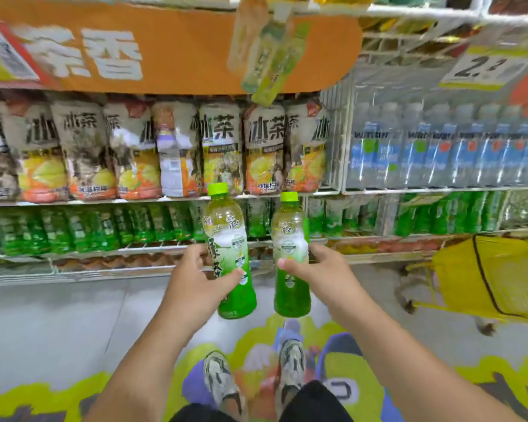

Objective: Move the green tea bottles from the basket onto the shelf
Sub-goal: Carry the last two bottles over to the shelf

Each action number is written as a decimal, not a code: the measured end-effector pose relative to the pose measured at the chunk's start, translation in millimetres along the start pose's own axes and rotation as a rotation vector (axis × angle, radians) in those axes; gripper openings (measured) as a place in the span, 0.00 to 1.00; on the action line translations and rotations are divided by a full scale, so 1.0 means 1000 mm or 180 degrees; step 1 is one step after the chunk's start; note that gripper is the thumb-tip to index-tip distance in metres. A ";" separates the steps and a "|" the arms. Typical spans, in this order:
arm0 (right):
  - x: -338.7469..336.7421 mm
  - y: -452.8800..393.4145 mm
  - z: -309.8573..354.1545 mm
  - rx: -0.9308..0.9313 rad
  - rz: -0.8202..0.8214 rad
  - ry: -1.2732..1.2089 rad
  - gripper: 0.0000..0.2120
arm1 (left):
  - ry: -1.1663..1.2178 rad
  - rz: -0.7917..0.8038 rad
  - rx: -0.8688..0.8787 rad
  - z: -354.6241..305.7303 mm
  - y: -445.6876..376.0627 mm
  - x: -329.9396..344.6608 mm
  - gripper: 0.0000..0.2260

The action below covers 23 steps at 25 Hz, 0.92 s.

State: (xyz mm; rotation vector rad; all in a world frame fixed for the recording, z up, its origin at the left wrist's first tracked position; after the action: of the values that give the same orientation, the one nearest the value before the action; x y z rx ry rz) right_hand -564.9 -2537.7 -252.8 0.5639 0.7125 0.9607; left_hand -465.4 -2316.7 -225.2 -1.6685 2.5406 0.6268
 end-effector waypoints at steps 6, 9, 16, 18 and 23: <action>0.036 -0.090 -0.053 0.0351 0.0116 -0.0125 0.14 | 0.0125 0.0153 -0.0273 0.083 -0.042 0.044 0.26; 0.043 -0.137 -0.064 0.0387 0.0133 -0.0290 0.12 | 0.0129 0.0067 -0.0239 0.118 -0.081 0.064 0.26; 0.049 -0.249 -0.067 0.0130 -0.0215 -0.0160 0.33 | 0.0307 -0.0278 0.0059 0.177 -0.166 0.089 0.24; 0.051 -0.276 -0.064 0.0130 -0.0360 -0.0142 0.38 | 0.0160 -0.0319 0.0166 0.187 -0.187 0.093 0.25; 0.051 -0.327 -0.043 0.0086 -0.0181 -0.0287 0.22 | -0.0133 -0.0570 0.0395 0.201 -0.229 0.097 0.18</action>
State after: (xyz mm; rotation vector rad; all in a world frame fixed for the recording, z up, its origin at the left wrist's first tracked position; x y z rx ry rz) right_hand -403.7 -2639.8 -527.0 0.6039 0.6584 0.8685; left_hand -340.1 -2409.1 -504.5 -1.7927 2.3154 0.4749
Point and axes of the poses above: each hand's wrist, its own y-axis away from the middle knuckle, its own x-axis out of the palm, z = x × y, the point moved 7 cm from there along -y, towards the middle knuckle, and after that the axes turned 13 degrees about x, right-handed, at the moved point
